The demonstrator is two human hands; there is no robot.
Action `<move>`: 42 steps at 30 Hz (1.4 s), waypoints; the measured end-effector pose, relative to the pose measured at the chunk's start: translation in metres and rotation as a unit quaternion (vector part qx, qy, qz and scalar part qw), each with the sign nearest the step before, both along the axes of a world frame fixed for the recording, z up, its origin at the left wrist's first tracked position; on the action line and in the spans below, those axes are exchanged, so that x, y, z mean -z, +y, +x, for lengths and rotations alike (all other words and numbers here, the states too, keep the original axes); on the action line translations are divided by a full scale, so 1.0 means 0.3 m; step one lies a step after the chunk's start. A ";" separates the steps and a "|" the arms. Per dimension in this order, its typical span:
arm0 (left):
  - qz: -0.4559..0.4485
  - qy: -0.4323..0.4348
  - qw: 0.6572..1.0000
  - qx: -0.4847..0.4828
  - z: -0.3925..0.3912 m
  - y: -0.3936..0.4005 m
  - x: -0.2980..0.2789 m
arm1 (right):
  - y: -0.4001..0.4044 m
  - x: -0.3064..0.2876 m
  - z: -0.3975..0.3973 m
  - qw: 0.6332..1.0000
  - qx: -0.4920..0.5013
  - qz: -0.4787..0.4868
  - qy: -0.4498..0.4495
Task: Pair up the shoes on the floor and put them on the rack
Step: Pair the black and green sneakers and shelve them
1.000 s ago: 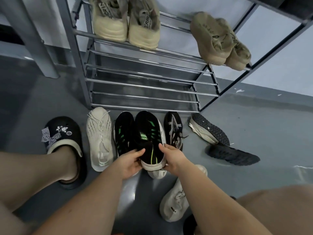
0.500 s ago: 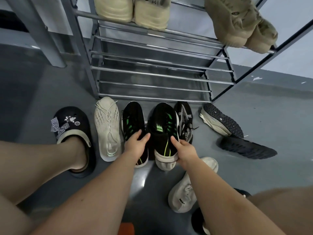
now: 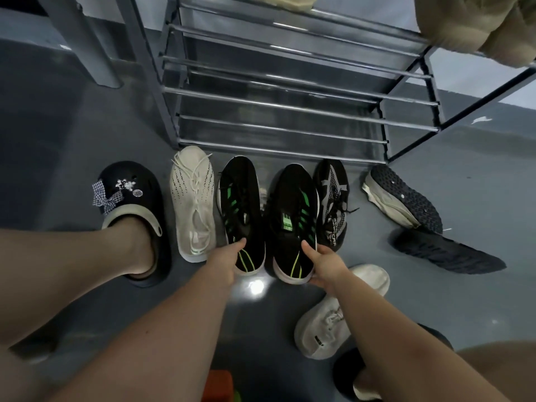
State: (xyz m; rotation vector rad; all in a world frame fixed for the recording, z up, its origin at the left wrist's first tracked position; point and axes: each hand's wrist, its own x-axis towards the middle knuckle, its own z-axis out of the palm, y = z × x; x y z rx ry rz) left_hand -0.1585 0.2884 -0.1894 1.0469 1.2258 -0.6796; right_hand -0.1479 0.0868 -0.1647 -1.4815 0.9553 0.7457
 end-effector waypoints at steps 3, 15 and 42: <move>-0.063 -0.015 0.998 -0.017 -0.008 -0.017 -0.017 | -0.012 0.007 -0.001 0.999 -0.031 -0.007 -0.013; -0.101 -0.117 0.987 0.043 -0.002 0.025 -0.207 | -0.023 -0.144 0.039 0.995 -0.026 -0.017 -0.094; -0.111 -0.317 0.907 0.256 0.079 -0.227 -0.599 | -0.294 -0.503 -0.126 0.951 0.188 0.057 -0.241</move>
